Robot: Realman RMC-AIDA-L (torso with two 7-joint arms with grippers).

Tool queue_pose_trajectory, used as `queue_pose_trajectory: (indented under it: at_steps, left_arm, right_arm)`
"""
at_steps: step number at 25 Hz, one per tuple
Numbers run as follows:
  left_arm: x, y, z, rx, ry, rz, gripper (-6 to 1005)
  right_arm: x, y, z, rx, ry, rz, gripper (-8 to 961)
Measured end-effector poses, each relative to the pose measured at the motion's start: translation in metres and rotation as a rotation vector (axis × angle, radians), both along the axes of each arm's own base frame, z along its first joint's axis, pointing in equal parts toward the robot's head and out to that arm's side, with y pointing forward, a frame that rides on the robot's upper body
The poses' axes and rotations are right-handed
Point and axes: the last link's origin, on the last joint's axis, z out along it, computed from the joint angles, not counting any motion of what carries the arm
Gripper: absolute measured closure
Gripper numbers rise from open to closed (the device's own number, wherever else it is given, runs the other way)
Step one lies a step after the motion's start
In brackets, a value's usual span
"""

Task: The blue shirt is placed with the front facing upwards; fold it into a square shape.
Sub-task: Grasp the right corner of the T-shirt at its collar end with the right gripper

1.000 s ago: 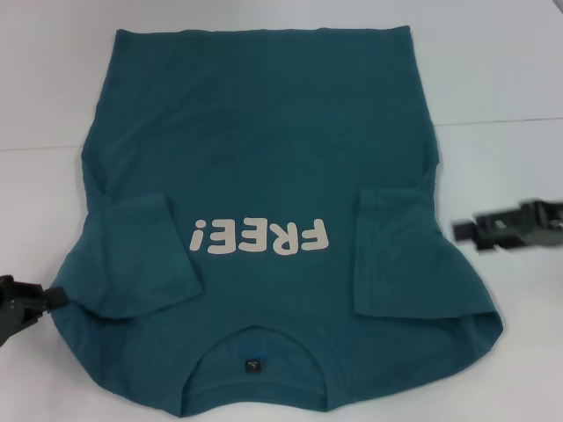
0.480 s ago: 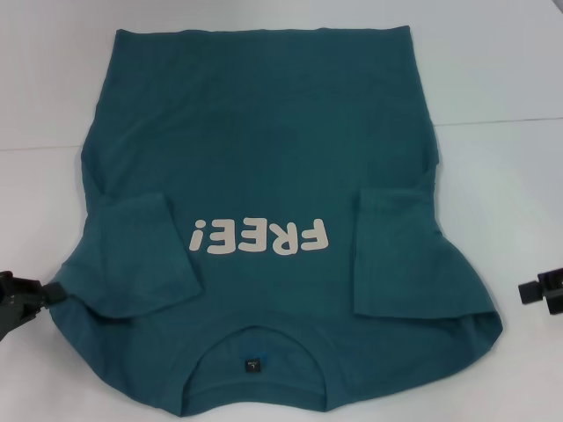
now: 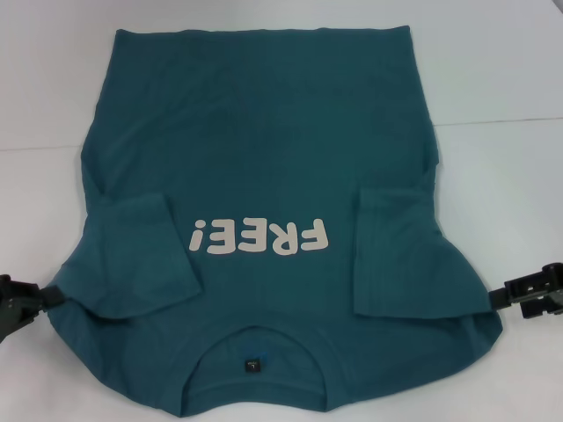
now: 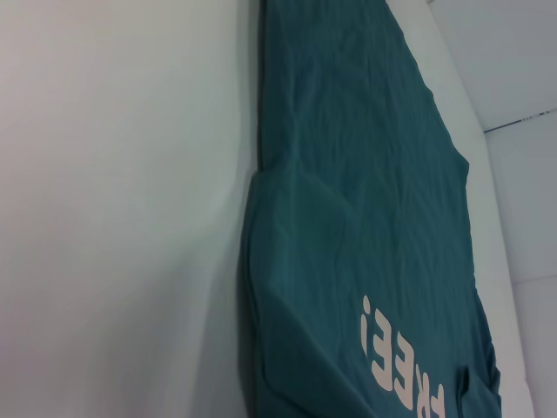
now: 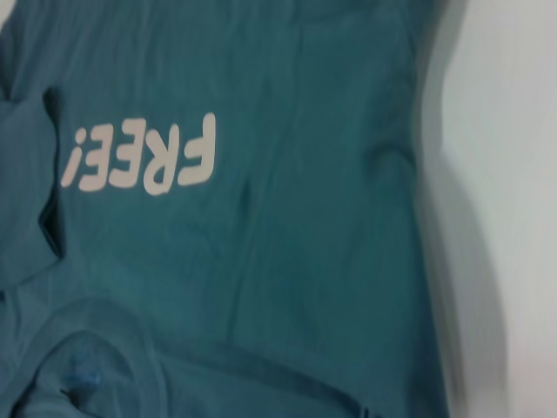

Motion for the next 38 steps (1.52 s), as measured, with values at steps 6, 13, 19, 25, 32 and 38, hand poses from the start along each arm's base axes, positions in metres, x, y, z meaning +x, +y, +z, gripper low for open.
queue_pose_trajectory:
  at_steps: [6,13,19,25,32,38]
  left_arm:
    - [-0.001,-0.001,0.0,0.001,0.0,0.002,996]
    - [0.0,-0.001,-0.001,0.001,-0.002,0.003,996]
    - [-0.001,0.0,0.0,0.003,0.0,0.004,997]
    - [-0.001,-0.001,-0.001,0.003,-0.001,0.005,997]
    - [-0.001,-0.001,-0.001,0.002,-0.002,0.006,996]
    - [-0.001,-0.001,-0.001,0.002,-0.002,0.006,996]
  right_arm:
    - [-0.002,0.003,-0.008,-0.015,-0.025,-0.008,193]
    - [-0.007,0.007,-0.019,-0.034,-0.05,0.003,193]
    - [-0.011,0.011,-0.026,-0.058,-0.085,0.01,192]
    - [-0.014,0.013,-0.029,-0.069,-0.102,0.015,202]
    - [-0.017,0.015,-0.039,-0.087,-0.124,0.032,220]
    - [-0.02,0.018,-0.044,-0.097,-0.127,0.038,234]
